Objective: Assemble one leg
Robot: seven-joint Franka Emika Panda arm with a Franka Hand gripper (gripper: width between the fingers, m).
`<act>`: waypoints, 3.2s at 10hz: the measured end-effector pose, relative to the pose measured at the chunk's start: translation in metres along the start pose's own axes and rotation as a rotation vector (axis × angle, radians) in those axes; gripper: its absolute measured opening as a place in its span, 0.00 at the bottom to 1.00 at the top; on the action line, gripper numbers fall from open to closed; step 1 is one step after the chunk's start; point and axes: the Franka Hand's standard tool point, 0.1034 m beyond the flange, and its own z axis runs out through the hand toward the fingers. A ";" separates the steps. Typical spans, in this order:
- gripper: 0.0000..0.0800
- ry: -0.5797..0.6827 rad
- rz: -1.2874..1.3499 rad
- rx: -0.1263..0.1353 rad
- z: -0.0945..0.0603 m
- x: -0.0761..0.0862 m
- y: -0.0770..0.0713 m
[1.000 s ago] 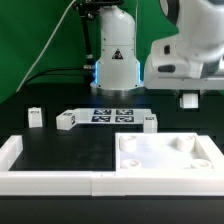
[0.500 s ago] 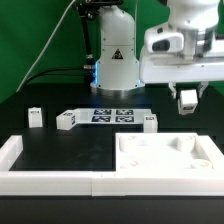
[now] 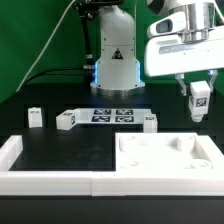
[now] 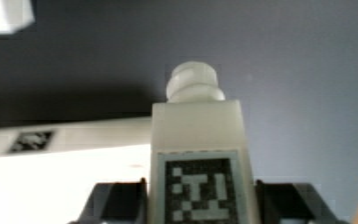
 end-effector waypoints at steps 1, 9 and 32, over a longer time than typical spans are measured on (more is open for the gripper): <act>0.36 -0.047 -0.069 -0.017 0.001 0.002 0.011; 0.36 -0.058 -0.145 -0.025 -0.008 0.044 0.023; 0.36 0.271 -0.268 -0.040 0.036 0.157 0.046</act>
Offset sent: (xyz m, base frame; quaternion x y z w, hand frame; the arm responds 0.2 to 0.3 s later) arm 0.0536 -0.0121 0.0263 -0.0190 -0.0392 -0.0666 0.9968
